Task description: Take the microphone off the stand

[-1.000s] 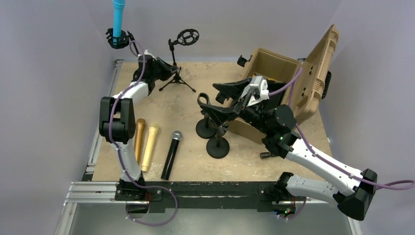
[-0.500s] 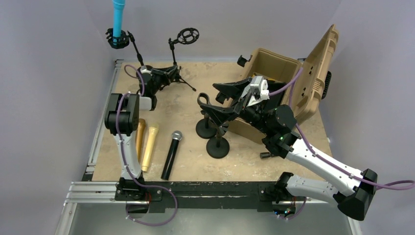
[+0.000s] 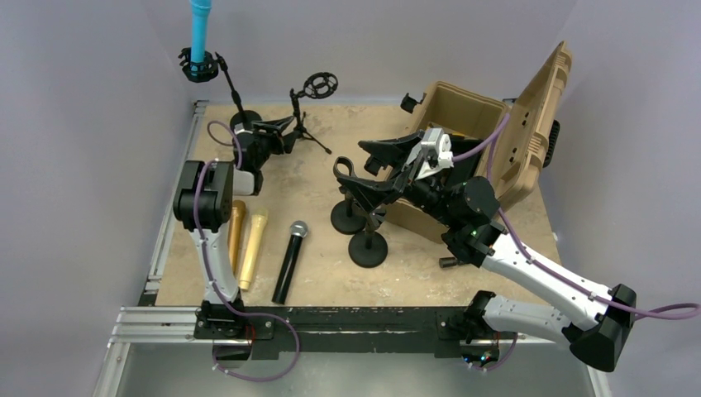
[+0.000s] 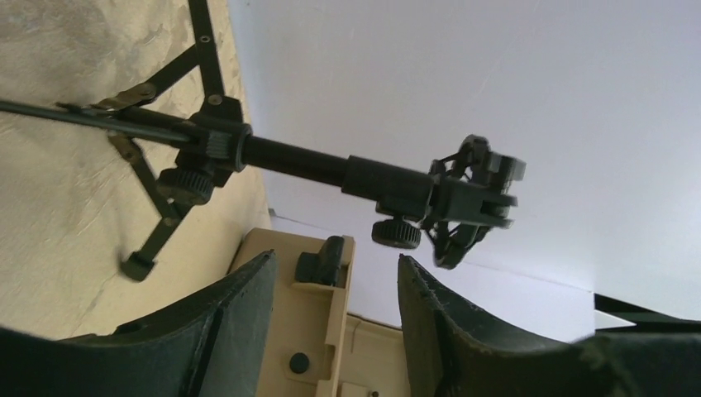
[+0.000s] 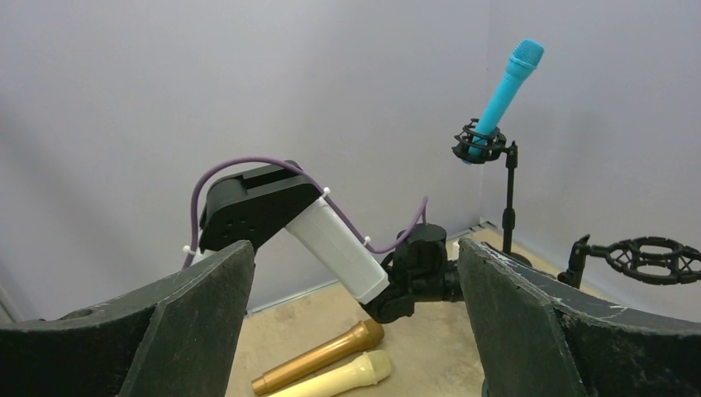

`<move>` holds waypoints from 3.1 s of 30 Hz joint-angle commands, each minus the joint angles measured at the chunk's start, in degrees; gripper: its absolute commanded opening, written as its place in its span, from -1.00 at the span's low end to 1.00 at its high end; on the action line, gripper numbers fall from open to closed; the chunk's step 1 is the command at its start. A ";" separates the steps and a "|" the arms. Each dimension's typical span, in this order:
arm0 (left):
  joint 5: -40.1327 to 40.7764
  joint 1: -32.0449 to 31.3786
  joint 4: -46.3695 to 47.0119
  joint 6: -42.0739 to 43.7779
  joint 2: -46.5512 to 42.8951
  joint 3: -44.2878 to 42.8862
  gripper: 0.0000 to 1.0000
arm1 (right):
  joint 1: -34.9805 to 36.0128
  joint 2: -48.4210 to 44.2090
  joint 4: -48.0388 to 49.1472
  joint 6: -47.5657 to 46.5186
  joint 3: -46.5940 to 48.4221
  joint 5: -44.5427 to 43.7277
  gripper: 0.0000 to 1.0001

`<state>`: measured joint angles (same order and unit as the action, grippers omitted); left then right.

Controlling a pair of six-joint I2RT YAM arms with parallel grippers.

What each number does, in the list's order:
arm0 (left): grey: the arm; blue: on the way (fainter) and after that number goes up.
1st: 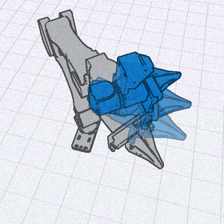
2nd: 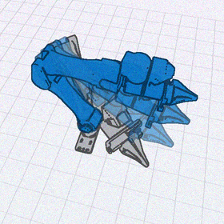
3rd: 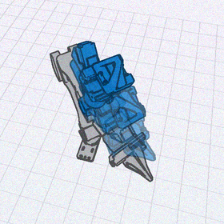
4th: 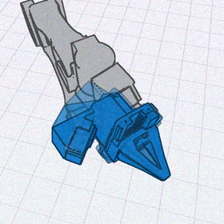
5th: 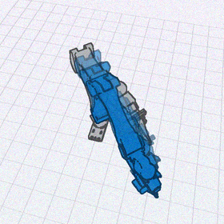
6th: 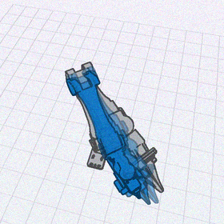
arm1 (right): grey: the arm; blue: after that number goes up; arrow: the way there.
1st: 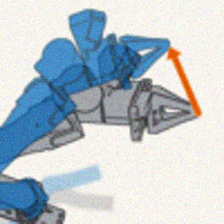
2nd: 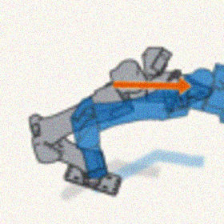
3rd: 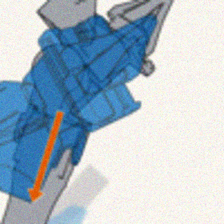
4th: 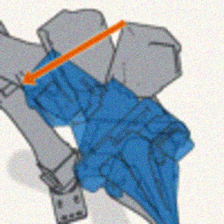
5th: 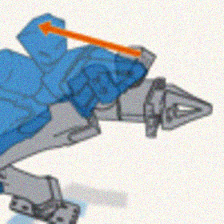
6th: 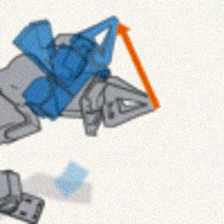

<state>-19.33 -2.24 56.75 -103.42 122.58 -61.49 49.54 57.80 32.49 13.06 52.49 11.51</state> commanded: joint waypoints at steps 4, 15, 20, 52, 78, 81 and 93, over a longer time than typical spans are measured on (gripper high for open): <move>-1.39 0.37 -4.36 11.71 -8.41 3.64 0.06 | 0.21 -0.93 2.37 0.79 1.04 0.27 0.81; 11.96 0.38 -29.49 35.48 -22.05 1.92 0.01 | 0.21 -1.90 2.22 0.83 0.67 -0.05 0.81; 13.91 0.39 -37.66 39.61 -17.58 -9.43 0.02 | 0.21 -1.50 2.13 0.83 0.76 0.00 0.81; 4.62 -15.06 -43.73 23.15 7.64 -28.03 -0.01 | 0.21 -2.83 -0.12 1.01 1.53 -0.70 0.81; 19.14 -4.61 -60.54 58.33 -36.26 -9.64 0.10 | 0.21 -5.81 3.36 0.71 -1.21 0.22 0.81; 22.47 -0.74 -62.04 61.89 -40.37 -11.91 0.12 | 0.21 -6.43 3.33 0.65 -1.42 0.44 0.81; 26.39 6.18 -56.29 90.18 -34.29 -33.83 0.40 | 0.19 -7.52 -2.68 -1.48 2.65 -0.86 0.80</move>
<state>5.72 3.70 -3.73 -30.63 84.01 -84.27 49.56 50.98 32.32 13.19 51.24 11.46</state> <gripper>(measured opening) 0.696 0.906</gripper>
